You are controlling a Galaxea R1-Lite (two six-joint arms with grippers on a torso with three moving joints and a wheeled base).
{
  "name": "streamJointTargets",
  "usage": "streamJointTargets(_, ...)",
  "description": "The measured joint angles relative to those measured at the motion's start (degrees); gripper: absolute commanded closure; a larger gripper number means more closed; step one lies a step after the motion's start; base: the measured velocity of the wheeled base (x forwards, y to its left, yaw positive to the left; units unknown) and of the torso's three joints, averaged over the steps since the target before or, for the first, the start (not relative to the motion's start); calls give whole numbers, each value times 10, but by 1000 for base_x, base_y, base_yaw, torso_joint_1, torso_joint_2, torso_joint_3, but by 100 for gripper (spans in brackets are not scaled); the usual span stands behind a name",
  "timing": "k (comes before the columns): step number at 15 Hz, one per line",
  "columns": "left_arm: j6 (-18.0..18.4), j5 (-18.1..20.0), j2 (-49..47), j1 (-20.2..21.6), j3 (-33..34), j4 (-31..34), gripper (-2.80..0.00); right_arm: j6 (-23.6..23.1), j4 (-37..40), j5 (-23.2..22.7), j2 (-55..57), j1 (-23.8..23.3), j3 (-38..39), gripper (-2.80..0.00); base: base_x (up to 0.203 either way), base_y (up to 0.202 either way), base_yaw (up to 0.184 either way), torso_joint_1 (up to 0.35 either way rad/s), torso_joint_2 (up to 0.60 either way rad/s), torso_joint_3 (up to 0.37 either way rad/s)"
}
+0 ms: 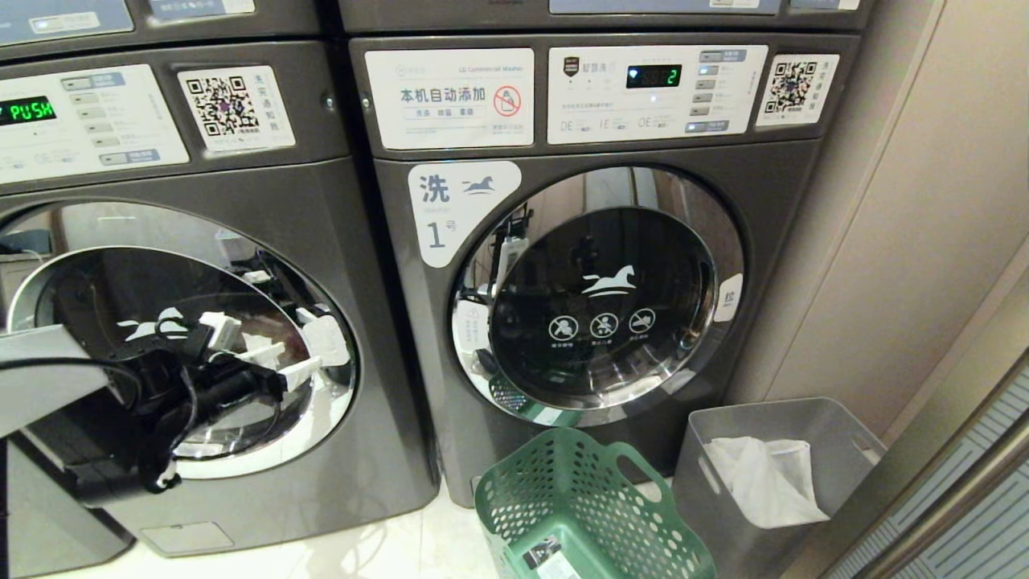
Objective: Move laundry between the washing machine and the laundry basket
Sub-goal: Open the lid of the washing machine
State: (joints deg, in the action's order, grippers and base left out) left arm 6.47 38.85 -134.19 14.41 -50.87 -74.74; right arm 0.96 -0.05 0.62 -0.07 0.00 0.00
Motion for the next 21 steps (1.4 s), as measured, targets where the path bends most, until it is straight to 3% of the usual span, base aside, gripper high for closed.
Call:
streamJointTargets(5, -1, 9, -19, 0, -44, 32, -280, 0, 0, 0, 0, 0, 0, 0, 0, 0, 0, 0, 0, 0)
streamJointTargets(10, 0, 45, -33, 0, -102, 81, -280, 0, 0, 0, 0, 0, 0, 0, 0, 0, 0, 0, 0, 0)
streamJointTargets(21, 0, 74, -82, -1, -171, 90, -280, 0, 0, 0, 0, 0, 0, 0, 0, 0, 0, 0, 0, 0)
